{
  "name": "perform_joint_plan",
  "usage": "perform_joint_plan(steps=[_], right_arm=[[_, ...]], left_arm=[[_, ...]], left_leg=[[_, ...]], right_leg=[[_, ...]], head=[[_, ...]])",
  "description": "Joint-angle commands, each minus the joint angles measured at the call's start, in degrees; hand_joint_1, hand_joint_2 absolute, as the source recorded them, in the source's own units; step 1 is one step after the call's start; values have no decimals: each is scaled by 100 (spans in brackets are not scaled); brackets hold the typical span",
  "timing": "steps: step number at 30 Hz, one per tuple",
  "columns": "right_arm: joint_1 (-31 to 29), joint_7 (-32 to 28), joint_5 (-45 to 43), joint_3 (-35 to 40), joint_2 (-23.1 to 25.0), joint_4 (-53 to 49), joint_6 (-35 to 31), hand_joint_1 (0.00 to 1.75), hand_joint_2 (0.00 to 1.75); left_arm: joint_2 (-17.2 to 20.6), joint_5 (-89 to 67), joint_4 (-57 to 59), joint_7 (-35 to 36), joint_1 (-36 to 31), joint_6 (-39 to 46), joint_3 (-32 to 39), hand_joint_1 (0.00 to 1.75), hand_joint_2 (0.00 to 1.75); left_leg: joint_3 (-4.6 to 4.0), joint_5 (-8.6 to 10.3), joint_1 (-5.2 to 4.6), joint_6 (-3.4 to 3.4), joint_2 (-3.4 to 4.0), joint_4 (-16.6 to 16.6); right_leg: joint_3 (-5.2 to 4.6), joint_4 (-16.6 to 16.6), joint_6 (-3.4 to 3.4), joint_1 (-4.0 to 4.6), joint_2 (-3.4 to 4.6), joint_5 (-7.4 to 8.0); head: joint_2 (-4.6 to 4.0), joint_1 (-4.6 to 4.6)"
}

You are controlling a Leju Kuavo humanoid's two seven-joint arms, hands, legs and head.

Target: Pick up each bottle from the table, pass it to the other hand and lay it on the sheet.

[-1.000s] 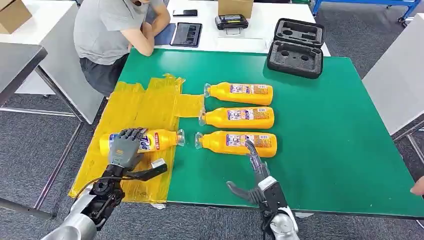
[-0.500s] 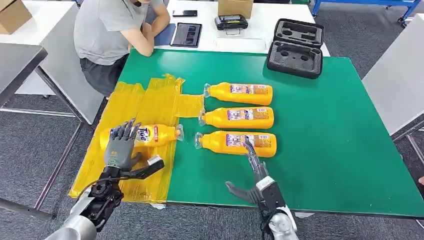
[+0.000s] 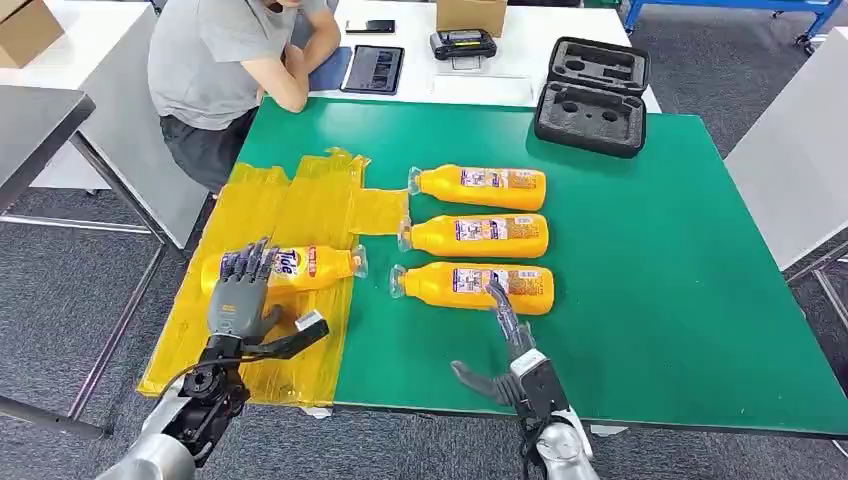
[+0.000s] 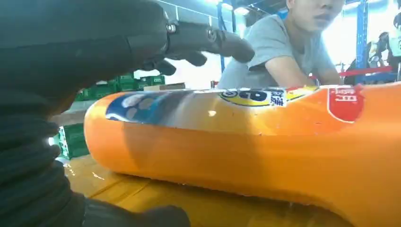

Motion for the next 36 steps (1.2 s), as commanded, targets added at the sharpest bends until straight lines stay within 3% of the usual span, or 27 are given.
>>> perform_joint_plan(steps=[1,3,5,6,8,16,18,20,24,27,28,32,36], right_arm=[[34,-20,-384,287,-171,-418,-261,0,175],[29,-20,-382,291,-164,-411,-267,0,175],[154,-20,-761,313,-162,-824,-94,0,175],[290,-20,-1062,399,-197,-1271,62,0,175],[453,-20,-1174,554,-241,-1843,-92,0,175],[472,-20,-1202,568,-241,-1915,-110,0,175],[535,-20,-1216,691,-274,-2375,-509,0,175],[556,-20,-977,1014,-470,-2794,-1592,0,175],[729,-20,-980,787,-603,-2966,-2346,0,175],[747,-20,-867,708,-639,-2790,-2458,0,175],[819,-20,-452,130,-297,-2765,-1931,0,175],[900,-20,-599,335,-678,-2417,-2523,0,175],[1009,-20,-684,230,-757,-2301,-2685,0,175]], left_arm=[[-659,2047,-2424,-1913,1108,-227,277,0,175],[-669,2056,-2551,-1890,1177,-271,255,0,175],[-693,2776,-2825,-2375,1319,-533,182,0,175],[-856,3879,-3242,-2886,1539,-952,211,0,175],[-955,4236,-3752,-3108,1835,-1130,25,0,175],[-976,4317,-3828,-3130,1878,-1173,-4,0,175],[-837,5314,-4257,-3221,2087,-1385,-472,0,175],[-748,5927,-4418,-3221,2195,-1357,-803,0,175],[-947,6773,-4117,-3221,2113,-1632,-823,0,175],[-969,7142,-4077,-3221,2072,-1869,-874,0,175],[-951,7298,-4018,-3221,2023,-1835,-993,0,175],[-1091,8042,-3622,-3221,1837,-2533,-1474,0,175],[-1239,8662,-3509,-3221,1817,-3043,-1987,0,175]], left_leg=[[9,-12,0,-2,-3,3],[12,-15,-1,-2,0,3],[25,-24,2,-5,11,5],[15,-19,1,-4,8,3],[4,-17,-2,-5,3,7],[9,-16,0,-6,8,1],[4,-14,-1,-6,1,1],[14,-23,1,-9,3,7],[25,-24,0,-7,-2,0],[10,-12,0,-5,-14,-2],[12,-13,1,-5,-7,-3],[16,-11,-1,-6,-20,-8],[23,-13,1,-4,-32,-7]], right_leg=[[10,0,-3,0,-2,-11],[13,0,-3,-1,-1,-14],[27,-2,-6,3,8,-18],[16,-2,-6,2,8,-13],[5,5,-6,-1,2,-14],[7,-3,-6,2,9,-10],[4,-2,-6,1,2,-10],[14,3,-9,3,2,-19],[28,-6,-8,1,-2,-21],[17,-8,-5,0,-15,-13],[16,-10,-5,1,-8,-11],[23,-12,-7,0,-18,-12],[35,-19,-5,2,-33,-16]], head=[[0,-4],[0,2],[0,0],[0,0],[0,2],[0,-2],[0,0],[0,-2],[0,-2],[0,0],[0,-2],[0,-2],[0,-2]])
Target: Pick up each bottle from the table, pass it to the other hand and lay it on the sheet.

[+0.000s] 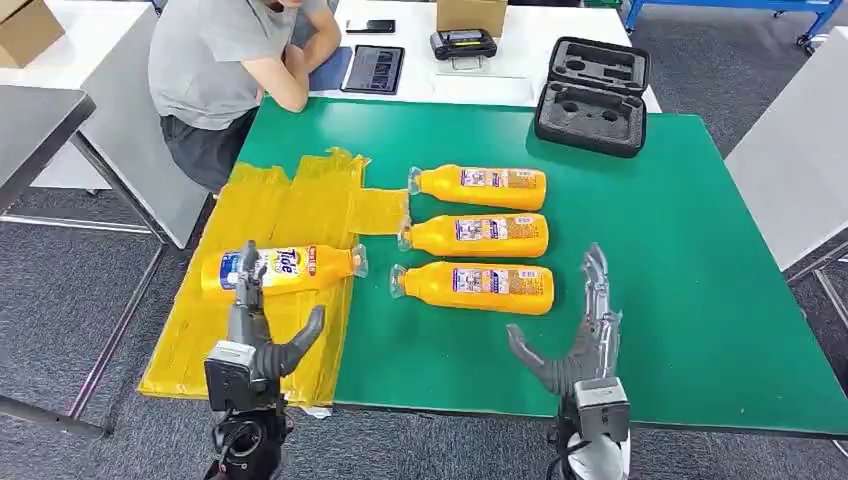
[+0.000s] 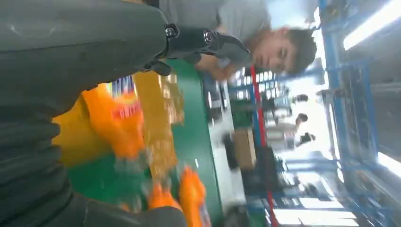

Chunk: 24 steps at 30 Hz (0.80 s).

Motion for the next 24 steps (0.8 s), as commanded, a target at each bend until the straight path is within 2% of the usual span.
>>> perform_joint_plan(steps=[1,2,4,5,7,9,13,15,16,17,19,20,21,24], right_arm=[[159,13,-70,-293,-331,441,-349,0,175],[188,13,-82,-306,-331,446,-364,0,175],[200,13,-109,-316,-316,468,-364,0,175],[191,13,-113,-306,-307,485,-363,0,175],[164,13,-146,-302,-284,527,-352,0,175],[145,13,-122,-282,-266,573,-365,0,175],[141,13,-120,-273,-256,588,-365,0,175],[134,13,-138,-262,-247,605,-346,0,175],[115,13,-137,-251,-238,610,-304,0,175],[48,13,-147,-229,-224,669,-278,0,175],[-20,13,-175,-219,-208,743,-265,0,175],[-23,13,-279,-308,-271,675,-175,0,175],[-99,13,-199,-230,-170,833,-248,0,175],[-150,13,-220,-231,-149,886,-262,0,175]], left_arm=[[-217,952,706,13,-327,-852,-1110,0,175],[-241,964,719,13,-356,-877,-1164,0,175],[-215,917,563,13,-372,-715,-1238,0,175],[-219,919,632,13,-425,-704,-1240,0,175],[-191,853,657,13,-501,-428,-1278,0,175],[-198,926,599,13,-548,-56,-1279,0,175],[-207,955,682,13,-582,-9,-1267,0,175],[-230,1049,831,13,-598,51,-1227,0,175],[-260,1014,801,13,-579,290,-1180,0,175],[-317,1127,874,13,-544,361,-1093,0,0],[-382,1181,780,13,-484,534,-1024,0,0],[-284,1528,865,13,-519,902,-1426,0,0],[-423,1363,919,13,-498,960,-1097,0,0],[-513,1312,1051,13,-508,1057,-1036,0,0]], left_leg=[[16,-2,-1,-2,-13,-6],[41,-13,1,-4,-15,-9],[22,-7,-1,-3,-9,-9],[57,-22,2,-9,-11,-12],[12,-4,0,-4,-8,-6],[24,-9,1,-7,-3,-8],[36,-13,4,-10,-2,-9],[15,-5,2,-4,-3,-6],[32,-10,3,-7,-2,-10],[28,-9,3,-6,2,-8],[33,-12,3,-7,8,-8],[48,-20,5,-9,12,-8],[34,-13,1,-6,4,-8],[33,-13,3,-8,11,-7]], right_leg=[[21,-7,-2,-1,-13,-6],[49,-14,-6,2,-15,-15],[27,-9,-4,0,-8,-7],[65,-15,-11,3,-10,-21],[17,-7,-4,1,-7,-4],[27,-8,-8,2,-1,-7],[38,-10,-11,6,0,-9],[16,-5,-5,3,-1,-3],[34,-10,-8,4,-1,-8],[29,-9,-7,4,4,-6],[33,-9,-7,4,11,-7],[48,-11,-10,6,15,-12],[36,-9,-7,2,6,-9],[35,-8,-9,3,13,-7]], head=[[0,0],[0,2],[0,-2],[0,0],[0,2],[0,0],[0,-2],[0,0],[0,0],[0,0],[0,0],[0,0],[0,0],[0,0]])
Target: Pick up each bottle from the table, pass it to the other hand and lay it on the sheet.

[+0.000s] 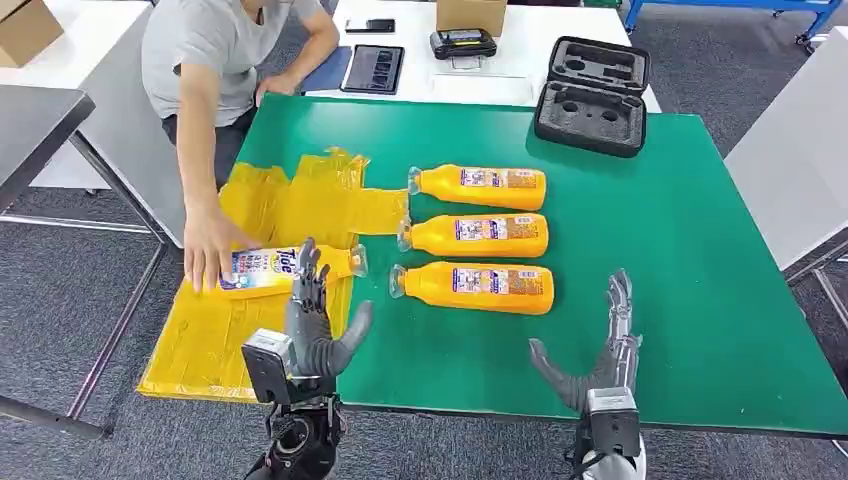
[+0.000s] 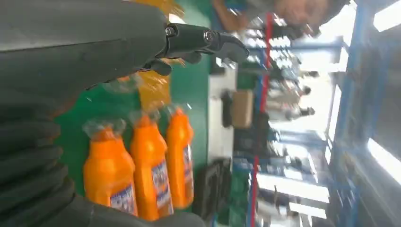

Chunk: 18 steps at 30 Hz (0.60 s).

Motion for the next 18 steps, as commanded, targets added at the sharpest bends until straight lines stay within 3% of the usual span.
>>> perform_joint_plan(steps=[1,7,13,18], right_arm=[[-345,13,-30,-37,74,578,-13,0,175],[-343,13,-60,-37,85,580,-4,0,175],[-506,13,-121,82,129,802,35,0,175],[-528,13,-178,126,113,824,-2,0,175]], left_arm=[[-187,-14,625,13,-147,360,100,0,0],[-198,-43,632,13,-153,410,97,0,0],[-72,-168,135,13,-190,1326,183,0,0],[-120,30,55,13,-136,1173,445,0,0]], left_leg=[[24,-8,3,-6,4,-6],[18,-6,2,-6,4,-6],[36,-15,6,-10,16,-4],[14,-4,3,-6,9,-5]], right_leg=[[25,-9,-8,4,4,-5],[19,-7,-7,3,4,-3],[33,-6,-11,7,16,-9],[13,-5,-6,4,9,-1]], head=[[0,0],[0,0],[0,-2],[0,-2]])
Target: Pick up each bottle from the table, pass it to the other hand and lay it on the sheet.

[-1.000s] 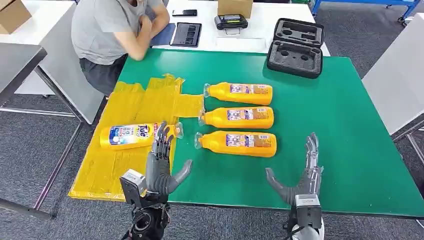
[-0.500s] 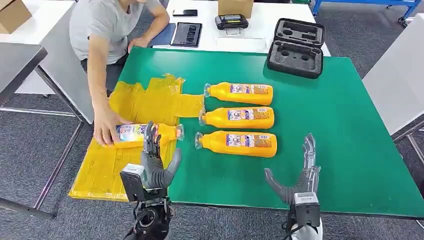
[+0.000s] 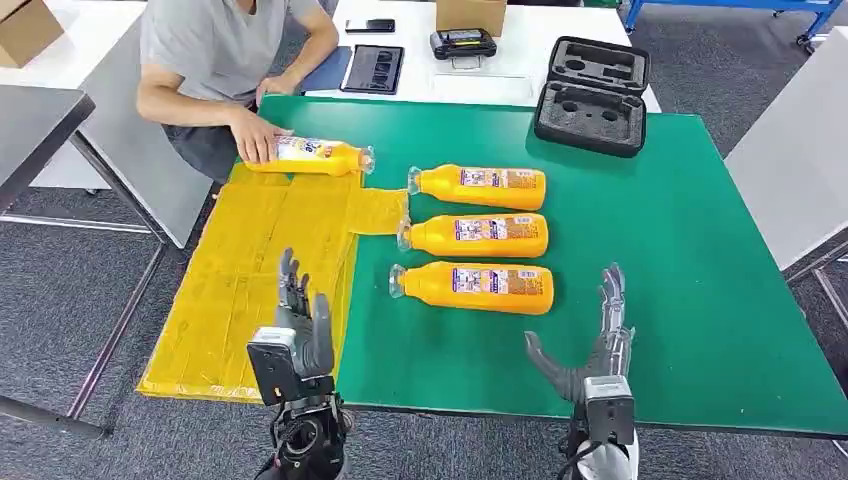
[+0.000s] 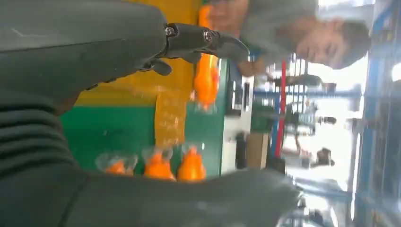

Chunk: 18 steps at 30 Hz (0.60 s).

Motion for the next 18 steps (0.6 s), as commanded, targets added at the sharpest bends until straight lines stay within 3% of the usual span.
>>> perform_joint_plan(steps=[1,6,8,12,13,18], right_arm=[[-299,13,-80,105,28,531,-26,0,175],[-299,13,-80,105,28,531,-26,0,175],[-299,13,-80,105,28,531,-26,0,175],[-283,13,-105,106,15,516,-21,0,175],[-274,13,-120,117,5,507,-26,0,175],[-157,13,-196,69,15,459,-87,0,175]], left_arm=[[61,155,-87,15,-121,-16,362,0,0],[61,155,-87,15,-121,-16,362,0,0],[61,155,-87,15,-121,-16,362,0,0],[30,183,-163,15,-77,-57,430,0,0],[-22,274,-299,15,-25,-251,554,0,0],[272,-77,-184,15,-98,-183,38,0,0]], left_leg=[[33,-13,6,-9,13,-4],[18,-7,3,-6,9,-4],[48,-19,5,-12,14,-5],[14,-4,3,-6,6,-4],[52,-20,6,-14,14,-7],[21,-7,1,-6,5,-6]], right_leg=[[31,-7,-11,6,13,-8],[16,-5,-7,3,9,-3],[45,-7,-15,6,14,-15],[13,-6,-7,3,6,-2],[49,-9,-17,7,14,-15],[19,-6,-7,2,5,-6]], head=[[0,0],[0,-2],[0,0],[0,0],[0,0],[0,-2]])
